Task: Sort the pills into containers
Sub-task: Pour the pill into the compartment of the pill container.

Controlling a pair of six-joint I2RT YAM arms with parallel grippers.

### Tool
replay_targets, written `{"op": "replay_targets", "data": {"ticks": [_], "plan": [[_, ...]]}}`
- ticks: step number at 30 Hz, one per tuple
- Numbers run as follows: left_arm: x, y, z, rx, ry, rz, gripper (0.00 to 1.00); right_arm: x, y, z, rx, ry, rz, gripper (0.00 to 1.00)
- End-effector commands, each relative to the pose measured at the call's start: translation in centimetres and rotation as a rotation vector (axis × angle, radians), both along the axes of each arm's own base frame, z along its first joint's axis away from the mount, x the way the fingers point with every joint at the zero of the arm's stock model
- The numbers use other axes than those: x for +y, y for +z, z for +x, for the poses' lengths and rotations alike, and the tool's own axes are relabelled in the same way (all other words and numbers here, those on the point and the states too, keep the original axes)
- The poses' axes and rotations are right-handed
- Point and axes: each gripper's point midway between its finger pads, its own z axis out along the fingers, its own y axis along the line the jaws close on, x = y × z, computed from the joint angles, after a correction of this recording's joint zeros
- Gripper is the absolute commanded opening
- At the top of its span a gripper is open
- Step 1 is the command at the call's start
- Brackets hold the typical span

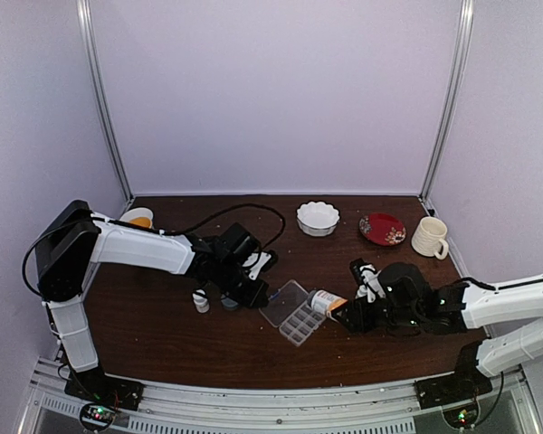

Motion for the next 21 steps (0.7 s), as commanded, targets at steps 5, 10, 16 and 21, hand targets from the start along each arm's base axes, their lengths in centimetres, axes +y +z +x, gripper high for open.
{"op": "replay_targets", "data": {"ticks": [5,10,16,21], "plan": [[-0.7,1.5,0.4,-0.042,-0.013,-0.017,0.04,-0.6,2.1,0.0,-0.053,-0.018,0.064,0.0],[-0.6,1.4,0.4,-0.042,-0.012,-0.016,0.04,-1.1,2.0,-0.5,-0.047,-0.016,0.069,0.0],[-0.6,1.3,0.4,-0.04,-0.012,-0.014,0.04,-2.2,-0.7,-0.9,0.006,-0.038,-0.007,0.0],[-0.6,1.3,0.4,-0.04,-0.011,-0.015,0.04,-2.0,-1.2,-1.1,0.035,-0.023,-0.036,0.0]]}}
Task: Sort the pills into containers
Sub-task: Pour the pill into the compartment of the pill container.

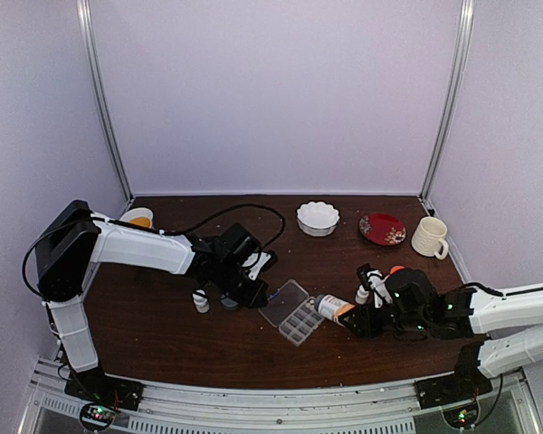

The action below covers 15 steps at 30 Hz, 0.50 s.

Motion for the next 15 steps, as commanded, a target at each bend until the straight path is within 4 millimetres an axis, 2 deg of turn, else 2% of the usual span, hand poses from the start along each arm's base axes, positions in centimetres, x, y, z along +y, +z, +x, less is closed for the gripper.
{"op": "replay_targets", "data": {"ticks": [1,4,10,13,15], "plan": [[-0.7,1.4,0.3,-0.033,-0.014,-0.022,0.04,-0.2,0.1,0.1,0.004,-0.008,-0.006,0.0],[-0.7,1.4,0.3,-0.034,-0.013,-0.023,0.04,-0.3,1.4,0.2,-0.037,-0.024,0.055,0.0],[-0.7,1.4,0.3,-0.034,-0.013,-0.021,0.04,-1.2,0.2,-0.1,-0.005,-0.023,-0.024,0.0],[-0.6,1.4,0.2,-0.032,-0.013,-0.018,0.04,-0.8,1.0,-0.3,-0.013,-0.017,0.028,0.0],[-0.6,1.4,0.3,-0.035,-0.012,-0.018,0.04,-1.1,0.8,-0.2,-0.016,-0.025,0.016,0.0]]}}
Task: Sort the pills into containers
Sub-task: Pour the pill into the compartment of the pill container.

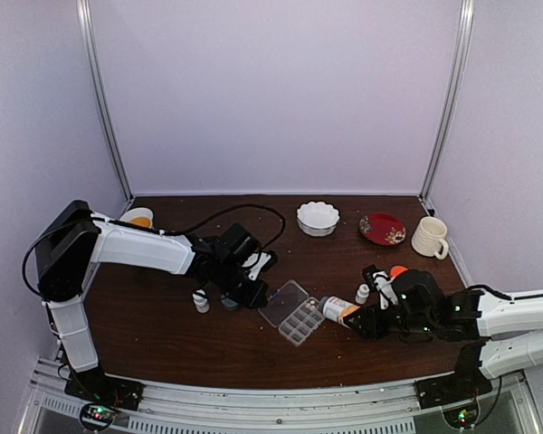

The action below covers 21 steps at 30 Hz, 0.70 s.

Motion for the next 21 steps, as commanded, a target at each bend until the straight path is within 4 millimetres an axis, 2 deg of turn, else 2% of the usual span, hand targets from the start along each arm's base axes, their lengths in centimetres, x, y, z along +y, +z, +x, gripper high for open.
{"op": "replay_targets", "data": {"ticks": [1,6,10,14,17,21], "plan": [[-0.6,1.5,0.4,-0.036,-0.009,-0.022,0.04,-0.4,0.3,0.3,-0.007,-0.021,-0.006,0.0],[-0.5,1.6,0.4,-0.038,-0.008,-0.022,0.03,0.1,1.4,0.4,-0.034,-0.016,0.051,0.0],[-0.6,1.6,0.4,-0.04,-0.009,-0.023,0.03,-0.2,0.6,0.4,-0.006,-0.012,-0.025,0.0],[-0.6,1.6,0.4,-0.04,-0.008,-0.022,0.03,0.3,1.4,0.4,-0.03,-0.016,0.057,0.0],[-0.6,1.7,0.4,-0.04,-0.009,-0.024,0.03,-0.5,0.0,0.3,0.007,-0.019,-0.038,0.0],[-0.6,1.6,0.4,-0.04,-0.009,-0.023,0.03,0.6,1.4,0.2,-0.017,0.005,0.052,0.0]]}}
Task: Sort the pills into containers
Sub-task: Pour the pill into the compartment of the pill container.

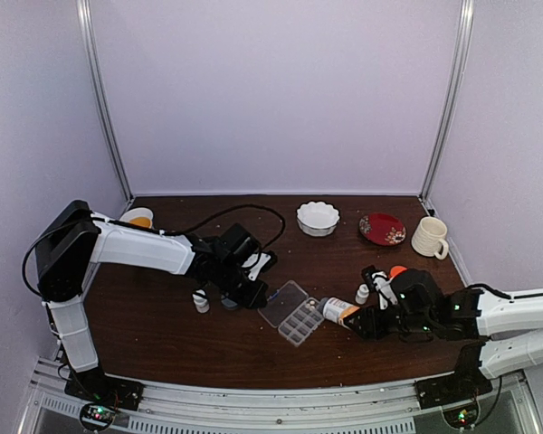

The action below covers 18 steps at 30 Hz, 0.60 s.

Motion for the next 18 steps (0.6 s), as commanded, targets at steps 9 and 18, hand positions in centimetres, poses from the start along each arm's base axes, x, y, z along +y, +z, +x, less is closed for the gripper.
{"op": "replay_targets", "data": {"ticks": [9,18], "plan": [[-0.8,1.9,0.5,-0.043,-0.012,-0.03,0.03,0.7,2.1,0.2,-0.046,-0.004,0.123,0.0],[-0.9,2.2,0.7,-0.049,-0.012,-0.034,0.03,0.5,2.5,0.6,-0.044,-0.009,0.07,0.0]]}}
